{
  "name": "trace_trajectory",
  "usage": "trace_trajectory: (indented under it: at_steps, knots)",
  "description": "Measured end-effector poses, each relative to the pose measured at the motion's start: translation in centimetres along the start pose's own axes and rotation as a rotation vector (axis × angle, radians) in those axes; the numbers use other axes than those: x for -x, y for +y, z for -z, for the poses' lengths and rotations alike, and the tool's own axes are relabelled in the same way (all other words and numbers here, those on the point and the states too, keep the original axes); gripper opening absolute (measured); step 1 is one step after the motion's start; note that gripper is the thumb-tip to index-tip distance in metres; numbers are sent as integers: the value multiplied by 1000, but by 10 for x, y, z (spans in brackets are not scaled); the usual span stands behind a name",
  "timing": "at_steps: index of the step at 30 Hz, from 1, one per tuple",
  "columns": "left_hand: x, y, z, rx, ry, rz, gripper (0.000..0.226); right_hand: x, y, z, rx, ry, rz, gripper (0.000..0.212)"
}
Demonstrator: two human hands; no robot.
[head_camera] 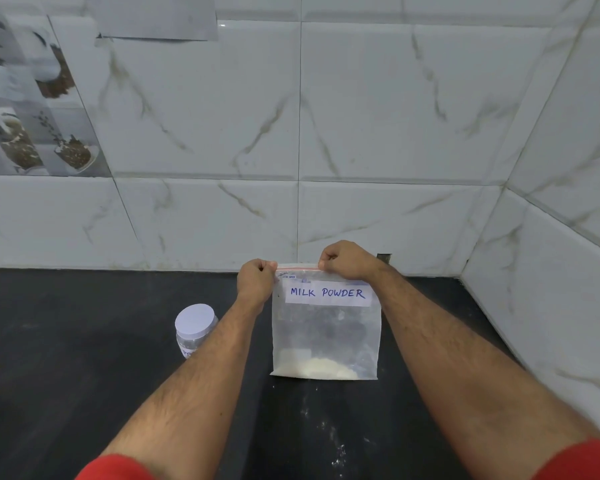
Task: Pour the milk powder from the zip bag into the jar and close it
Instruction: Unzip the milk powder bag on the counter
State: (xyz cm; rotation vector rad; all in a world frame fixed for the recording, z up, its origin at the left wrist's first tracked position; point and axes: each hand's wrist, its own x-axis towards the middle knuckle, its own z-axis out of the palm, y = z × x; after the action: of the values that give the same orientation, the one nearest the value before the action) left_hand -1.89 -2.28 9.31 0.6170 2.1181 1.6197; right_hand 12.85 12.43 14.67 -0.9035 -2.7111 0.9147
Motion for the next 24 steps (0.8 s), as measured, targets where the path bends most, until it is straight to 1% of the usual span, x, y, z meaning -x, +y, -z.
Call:
trace_trajectory:
  at_steps: [5,18,24]
  knots:
    - [-2,0,3,-24,15,0,28,6,6,9,16,8,-6,9]
    - [-4,-4,15,-47,39,-2,28,33,31,37,10,71,-69,9]
    - [-1,0,17,-65,42,-15,28,45,36,44,12,101,-69,11]
